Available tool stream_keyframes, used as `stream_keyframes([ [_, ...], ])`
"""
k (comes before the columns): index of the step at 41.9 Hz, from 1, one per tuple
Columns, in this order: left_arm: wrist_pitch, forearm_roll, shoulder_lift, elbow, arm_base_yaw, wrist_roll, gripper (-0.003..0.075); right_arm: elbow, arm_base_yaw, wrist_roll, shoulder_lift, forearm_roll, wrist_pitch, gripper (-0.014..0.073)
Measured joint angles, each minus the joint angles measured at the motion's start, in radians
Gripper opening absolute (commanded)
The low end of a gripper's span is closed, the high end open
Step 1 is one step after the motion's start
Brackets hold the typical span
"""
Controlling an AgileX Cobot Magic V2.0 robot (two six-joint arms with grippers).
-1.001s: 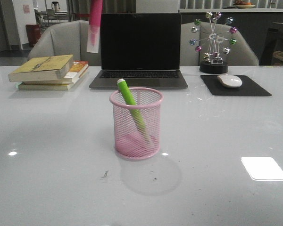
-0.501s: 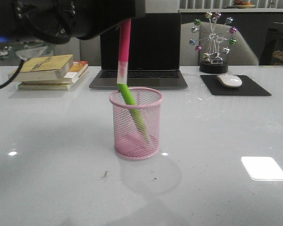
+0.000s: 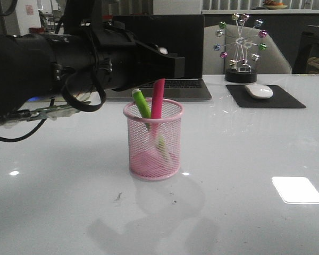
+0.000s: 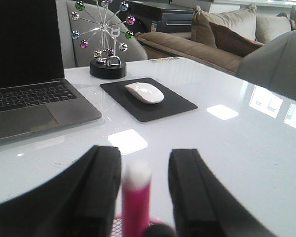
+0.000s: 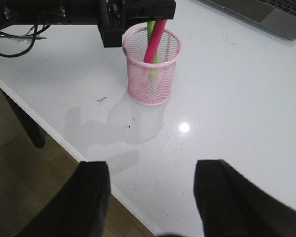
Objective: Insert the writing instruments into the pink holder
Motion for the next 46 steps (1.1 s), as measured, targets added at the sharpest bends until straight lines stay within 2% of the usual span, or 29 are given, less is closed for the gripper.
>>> stream_keyframes([
  [4,0.037,0.0,-0.014,0.0,0.0,0.0,0.0458,0.0,0.0,0.0,0.0,0.0,0.0,0.0489],
  [9,0.176,0.002,-0.088,-0.01,0.0,0.007,0.0458,0.0,0.0,0.0,0.0,0.0,0.0,0.0489],
  [13,0.393,0.016,-0.197,-0.047,0.0,0.044,0.0458,0.0,0.0,0.0,0.0,0.0,0.0,0.0489],
  [25,1.202,0.075,-0.509,-0.206,0.0,0.091,0.0458,0.0,0.0,0.0,0.0,0.0,0.0,0.0489],
  [31,1.457,0.105,-0.628,-0.225,0.0,0.095,0.0458,0.0,0.0,0.0,0.0,0.0,0.0,0.0489],
  [36,1.585,0.111,-0.729,-0.207,0.0,0.051,0.0458,0.0,0.0,0.0,0.0,0.0,0.0,0.0489],
  [46,1.64,0.113,-0.946,-0.036,0.0,-0.005,0.0457,0.0,0.0,0.0,0.0,0.0,0.009,0.0489],
])
